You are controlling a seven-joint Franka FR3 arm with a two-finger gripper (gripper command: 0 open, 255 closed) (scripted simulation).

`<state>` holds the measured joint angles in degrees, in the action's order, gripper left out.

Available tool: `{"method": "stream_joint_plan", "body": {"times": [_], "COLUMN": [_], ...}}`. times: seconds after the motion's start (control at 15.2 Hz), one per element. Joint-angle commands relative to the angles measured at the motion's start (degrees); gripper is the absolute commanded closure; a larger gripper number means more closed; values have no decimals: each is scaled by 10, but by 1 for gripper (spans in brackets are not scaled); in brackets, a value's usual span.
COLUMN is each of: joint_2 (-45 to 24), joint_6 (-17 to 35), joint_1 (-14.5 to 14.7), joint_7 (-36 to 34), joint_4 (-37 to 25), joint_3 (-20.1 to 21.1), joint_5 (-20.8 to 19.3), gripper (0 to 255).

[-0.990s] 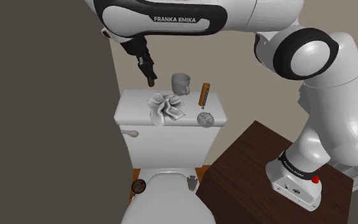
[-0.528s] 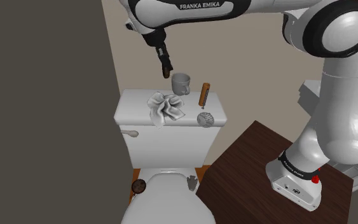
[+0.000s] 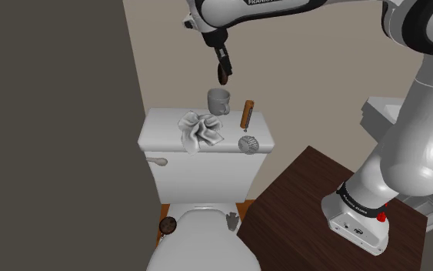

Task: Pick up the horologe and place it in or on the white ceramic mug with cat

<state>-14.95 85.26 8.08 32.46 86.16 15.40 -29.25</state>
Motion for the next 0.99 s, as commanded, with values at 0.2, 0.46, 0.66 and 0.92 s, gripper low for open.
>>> {"method": "stream_joint_plan", "body": {"times": [0.2, 0.46, 0.66, 0.92], "joint_2": [15, 12, 9, 3], "joint_6": [37, 64, 83, 108], "joint_1": [-18, -20, -21, -22], "joint_7": [9, -3, -12, -24], "joint_4": [44, 70, 88, 110], "joint_3": [-8, -9, -10, -11], "joint_5": [0, -1, -3, -6], "gripper": [255, 255, 255, 255]}}
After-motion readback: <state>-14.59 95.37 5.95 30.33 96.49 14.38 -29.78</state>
